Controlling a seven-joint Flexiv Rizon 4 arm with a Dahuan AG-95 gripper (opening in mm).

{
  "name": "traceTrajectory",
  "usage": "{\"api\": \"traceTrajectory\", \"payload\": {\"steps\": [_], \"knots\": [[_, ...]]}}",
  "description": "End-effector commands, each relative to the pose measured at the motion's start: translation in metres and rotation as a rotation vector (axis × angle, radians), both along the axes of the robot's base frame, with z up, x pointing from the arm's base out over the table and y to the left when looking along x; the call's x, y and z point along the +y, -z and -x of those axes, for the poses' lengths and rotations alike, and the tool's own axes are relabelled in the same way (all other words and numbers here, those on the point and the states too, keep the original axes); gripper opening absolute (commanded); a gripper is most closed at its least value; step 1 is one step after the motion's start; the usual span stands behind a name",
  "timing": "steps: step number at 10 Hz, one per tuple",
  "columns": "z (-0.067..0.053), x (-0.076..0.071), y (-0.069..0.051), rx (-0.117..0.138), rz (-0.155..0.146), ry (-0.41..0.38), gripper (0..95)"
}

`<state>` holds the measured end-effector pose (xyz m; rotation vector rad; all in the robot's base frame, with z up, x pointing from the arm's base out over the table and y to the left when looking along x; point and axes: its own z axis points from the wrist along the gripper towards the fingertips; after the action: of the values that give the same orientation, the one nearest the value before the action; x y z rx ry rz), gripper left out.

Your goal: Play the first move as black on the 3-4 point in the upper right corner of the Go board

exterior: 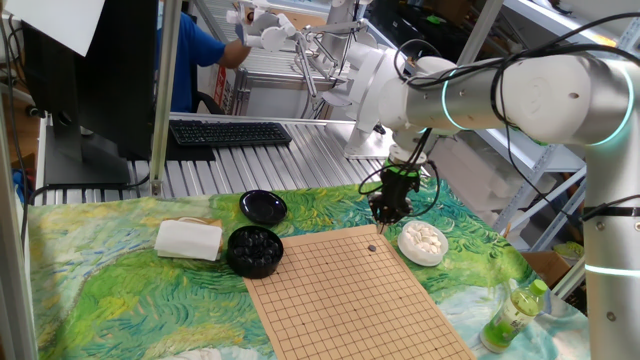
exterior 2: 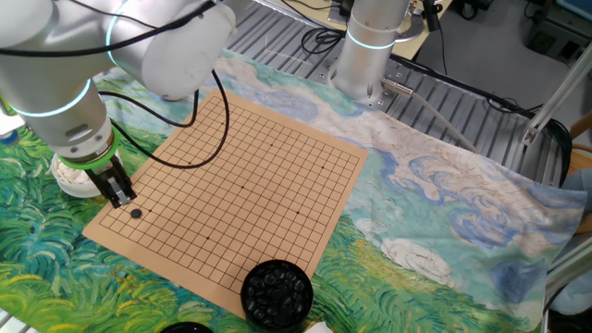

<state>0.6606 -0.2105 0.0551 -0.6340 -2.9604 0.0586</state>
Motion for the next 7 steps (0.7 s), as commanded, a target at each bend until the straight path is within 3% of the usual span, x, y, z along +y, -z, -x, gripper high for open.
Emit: {"api": "traceTrajectory", "payload": {"steps": [1, 4, 7], "knots": [[0.002, 0.000, -0.001, -0.001, 0.000, 0.013, 0.0], [0.016, -0.004, -0.015, -0.003, -0.009, -0.033, 0.0], [0.044, -0.002, -0.033, -0.004, -0.009, -0.059, 0.0]]}}
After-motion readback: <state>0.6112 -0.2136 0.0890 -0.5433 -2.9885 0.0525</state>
